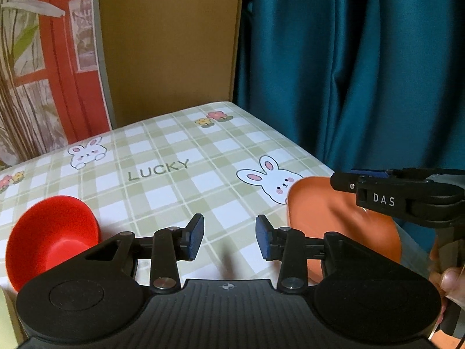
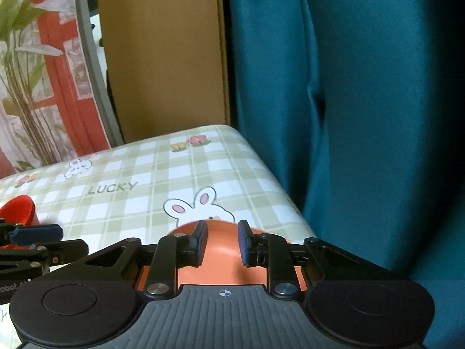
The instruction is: Organize plates and bowls
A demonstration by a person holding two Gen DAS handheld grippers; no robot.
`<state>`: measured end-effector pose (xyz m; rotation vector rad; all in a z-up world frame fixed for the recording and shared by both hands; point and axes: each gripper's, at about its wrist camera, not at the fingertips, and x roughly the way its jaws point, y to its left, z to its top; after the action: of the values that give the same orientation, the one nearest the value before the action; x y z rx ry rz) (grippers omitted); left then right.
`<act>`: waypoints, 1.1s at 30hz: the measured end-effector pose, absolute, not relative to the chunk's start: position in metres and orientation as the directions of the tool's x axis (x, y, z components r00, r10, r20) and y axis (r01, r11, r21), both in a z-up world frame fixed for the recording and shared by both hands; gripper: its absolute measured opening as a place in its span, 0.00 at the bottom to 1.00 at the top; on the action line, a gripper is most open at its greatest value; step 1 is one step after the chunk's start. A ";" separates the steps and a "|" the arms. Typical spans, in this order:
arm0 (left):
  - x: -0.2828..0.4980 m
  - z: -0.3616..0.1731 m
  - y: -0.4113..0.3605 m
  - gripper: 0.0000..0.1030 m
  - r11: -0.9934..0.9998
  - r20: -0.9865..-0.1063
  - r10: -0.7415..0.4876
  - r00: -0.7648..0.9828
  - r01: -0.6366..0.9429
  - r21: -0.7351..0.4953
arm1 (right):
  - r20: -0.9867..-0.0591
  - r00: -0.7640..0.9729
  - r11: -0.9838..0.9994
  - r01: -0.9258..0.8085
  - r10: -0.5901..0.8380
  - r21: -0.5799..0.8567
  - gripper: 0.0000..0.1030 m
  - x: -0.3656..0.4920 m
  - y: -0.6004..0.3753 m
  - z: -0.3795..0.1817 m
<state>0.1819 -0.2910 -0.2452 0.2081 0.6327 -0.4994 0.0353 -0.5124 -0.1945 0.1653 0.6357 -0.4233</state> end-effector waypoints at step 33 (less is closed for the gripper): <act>0.187 -0.285 -0.333 0.42 0.810 -0.685 -0.483 0.546 0.576 -0.112 | -0.635 0.612 0.758 0.650 -0.472 0.062 0.27 0.007 -0.540 -0.232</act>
<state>0.1873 -0.3326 -0.2853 0.1314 0.7695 -0.6300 0.0073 -0.5398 -0.2315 0.3009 0.6377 -0.6583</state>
